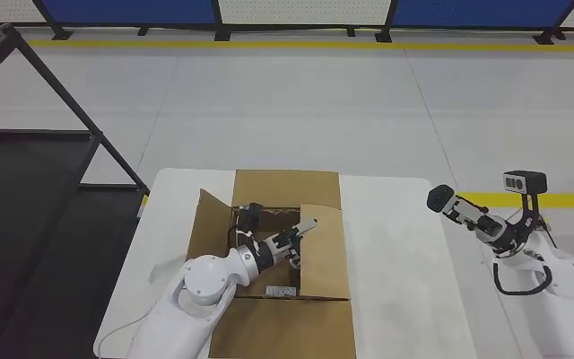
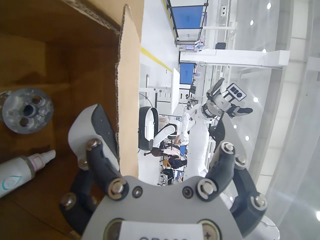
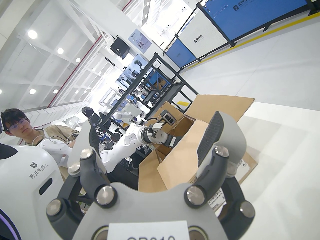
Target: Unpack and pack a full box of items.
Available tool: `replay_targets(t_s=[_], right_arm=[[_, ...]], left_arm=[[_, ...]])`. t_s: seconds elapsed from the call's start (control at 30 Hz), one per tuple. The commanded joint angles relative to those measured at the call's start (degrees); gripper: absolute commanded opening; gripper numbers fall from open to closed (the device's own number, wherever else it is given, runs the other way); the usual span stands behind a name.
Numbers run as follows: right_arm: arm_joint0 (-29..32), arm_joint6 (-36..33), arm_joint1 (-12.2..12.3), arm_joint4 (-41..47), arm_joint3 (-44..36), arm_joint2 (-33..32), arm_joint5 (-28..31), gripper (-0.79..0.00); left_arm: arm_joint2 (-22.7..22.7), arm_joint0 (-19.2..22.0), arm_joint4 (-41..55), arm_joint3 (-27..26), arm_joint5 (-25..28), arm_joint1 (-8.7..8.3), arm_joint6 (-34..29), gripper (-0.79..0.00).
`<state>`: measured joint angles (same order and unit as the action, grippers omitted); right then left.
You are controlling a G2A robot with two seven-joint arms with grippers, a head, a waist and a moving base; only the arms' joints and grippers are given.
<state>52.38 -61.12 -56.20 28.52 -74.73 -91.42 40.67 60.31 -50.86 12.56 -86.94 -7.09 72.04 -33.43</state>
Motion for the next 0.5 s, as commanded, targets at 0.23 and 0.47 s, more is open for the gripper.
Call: replay_targets(t_s=[0.23,0.47], right_arm=[[1.77,-0.58,0.90,1.45,-0.64,-3.17,-0.09,0.000],[4.04,-2.83,1.84,4.42,-0.88,-6.96,-0.34,0.000]], left_arm=[[-2.38,1.38,1.09,-2.84,1.77,1.12,3.03,0.000],[-7.40,5.71,3.44,0.45,3.33,3.27,5.95,0.000]])
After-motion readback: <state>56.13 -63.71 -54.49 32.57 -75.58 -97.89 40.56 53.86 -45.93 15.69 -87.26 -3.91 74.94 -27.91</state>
